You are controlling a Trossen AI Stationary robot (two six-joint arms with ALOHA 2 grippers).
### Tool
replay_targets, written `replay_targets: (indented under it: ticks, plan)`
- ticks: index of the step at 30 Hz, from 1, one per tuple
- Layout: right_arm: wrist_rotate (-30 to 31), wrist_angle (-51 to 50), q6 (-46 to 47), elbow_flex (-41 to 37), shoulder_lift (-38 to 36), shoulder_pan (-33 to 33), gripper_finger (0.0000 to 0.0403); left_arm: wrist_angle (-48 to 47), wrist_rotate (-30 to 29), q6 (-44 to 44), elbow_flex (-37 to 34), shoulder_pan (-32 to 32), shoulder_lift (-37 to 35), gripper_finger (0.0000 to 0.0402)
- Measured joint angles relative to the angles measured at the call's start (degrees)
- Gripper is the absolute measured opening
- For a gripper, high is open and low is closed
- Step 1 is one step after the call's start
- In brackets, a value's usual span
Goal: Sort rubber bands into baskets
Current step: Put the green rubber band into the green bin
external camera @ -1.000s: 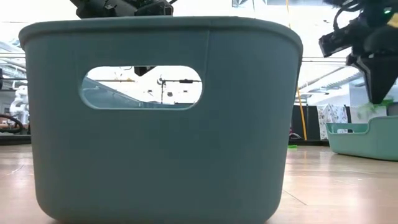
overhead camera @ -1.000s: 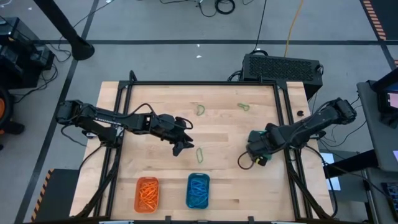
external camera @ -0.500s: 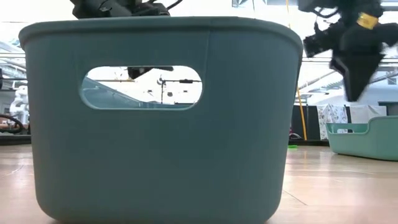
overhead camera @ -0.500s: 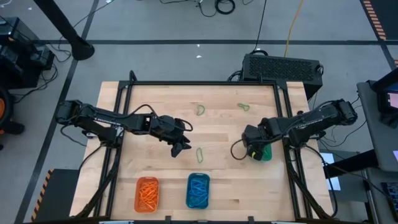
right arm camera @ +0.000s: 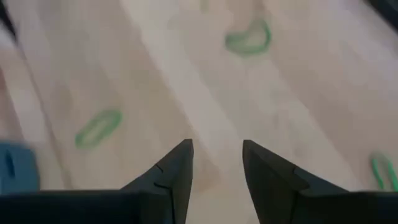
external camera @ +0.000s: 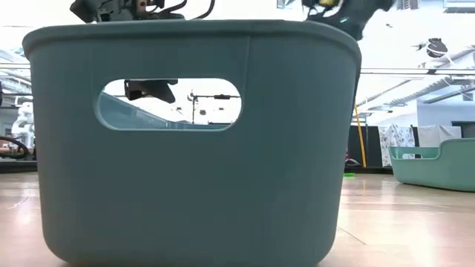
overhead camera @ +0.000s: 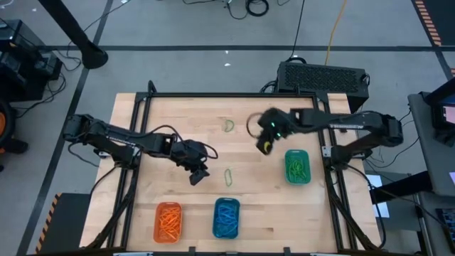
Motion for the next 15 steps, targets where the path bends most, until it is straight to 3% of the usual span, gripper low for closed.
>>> replay_targets:
  ticks: [5,11,15]
  plan:
    - [-5.9,6.0,-3.5,2.2,8.0,-7.1,0.0132,-1.8,-4.2,-1.4,0.0,-3.0,-3.9,0.0176]
    - [-6.7,8.3,-8.9,8.8,20.5,-12.0,0.0132,-6.3,-20.3,0.4,0.0,-5.7,-13.5,0.0176]
    - [-6.9,9.6,-11.6,15.2,28.0,-13.1,0.0132,-9.0,-24.7,0.2,0.0,-5.2,-17.6,0.0176]
